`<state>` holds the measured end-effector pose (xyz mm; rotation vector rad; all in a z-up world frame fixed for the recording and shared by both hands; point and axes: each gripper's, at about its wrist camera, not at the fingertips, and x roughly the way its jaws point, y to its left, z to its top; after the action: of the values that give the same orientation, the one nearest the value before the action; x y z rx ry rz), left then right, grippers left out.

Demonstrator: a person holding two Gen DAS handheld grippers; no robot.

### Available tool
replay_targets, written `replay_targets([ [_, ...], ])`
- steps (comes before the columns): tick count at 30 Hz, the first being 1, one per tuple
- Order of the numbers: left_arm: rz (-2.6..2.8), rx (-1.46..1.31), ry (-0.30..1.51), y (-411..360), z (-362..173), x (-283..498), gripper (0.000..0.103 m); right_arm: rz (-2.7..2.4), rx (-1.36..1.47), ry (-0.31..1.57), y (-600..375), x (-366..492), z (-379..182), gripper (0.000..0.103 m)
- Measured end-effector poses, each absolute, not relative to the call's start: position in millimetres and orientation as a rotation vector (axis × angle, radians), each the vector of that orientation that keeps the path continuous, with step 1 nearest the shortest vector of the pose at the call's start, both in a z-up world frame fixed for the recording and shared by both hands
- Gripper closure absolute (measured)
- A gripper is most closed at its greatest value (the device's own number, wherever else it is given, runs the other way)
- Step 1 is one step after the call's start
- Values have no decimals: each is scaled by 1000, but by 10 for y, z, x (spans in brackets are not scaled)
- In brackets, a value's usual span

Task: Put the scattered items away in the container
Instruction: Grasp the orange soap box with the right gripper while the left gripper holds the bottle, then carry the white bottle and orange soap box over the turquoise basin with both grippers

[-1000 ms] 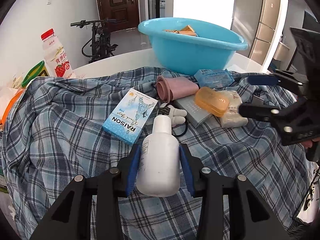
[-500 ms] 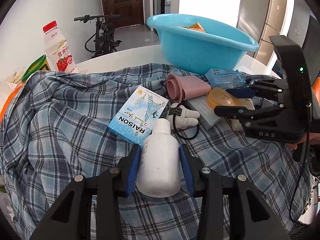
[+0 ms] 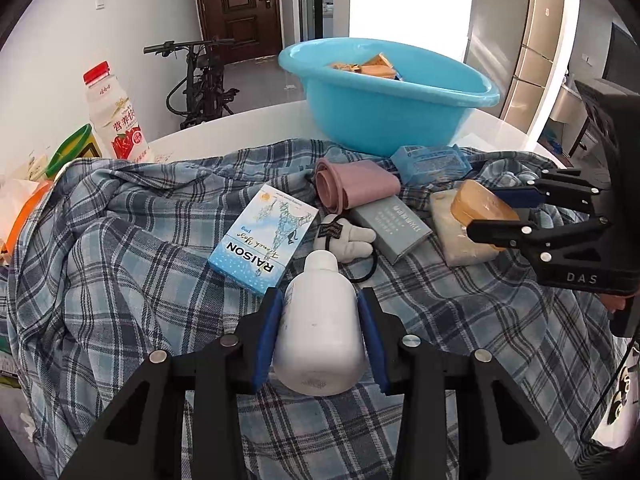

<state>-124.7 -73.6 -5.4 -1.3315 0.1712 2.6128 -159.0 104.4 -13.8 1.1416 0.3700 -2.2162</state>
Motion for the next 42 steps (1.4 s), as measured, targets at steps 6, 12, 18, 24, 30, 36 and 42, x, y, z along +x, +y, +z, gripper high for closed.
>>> replay_targets([
  [6,2614,-1311,178,-657,39,-1125,61,-2235,1149,374,1181,-1401,-125,62],
  [12,2631,-1263,195,-574,218,-1008,61,-2257,1132,342,1325,-1291,-24,62],
  [18,2641,-1237,232,-468,328,-958,61,-2287,1096,321,1456,-1200,125,62],
  [24,2629,-1234,239,-358,349,-919,61,-2305,1079,309,1575,-1123,199,62],
  [30,2606,-1231,258,-206,344,-890,61,-2319,1086,301,1702,-1071,182,62],
  [36,2612,-1207,276,-81,373,-900,61,-2334,1083,282,1826,-1058,193,62],
  [42,2611,-1185,287,-10,467,-960,61,-2339,1074,258,1892,-1106,251,62],
])
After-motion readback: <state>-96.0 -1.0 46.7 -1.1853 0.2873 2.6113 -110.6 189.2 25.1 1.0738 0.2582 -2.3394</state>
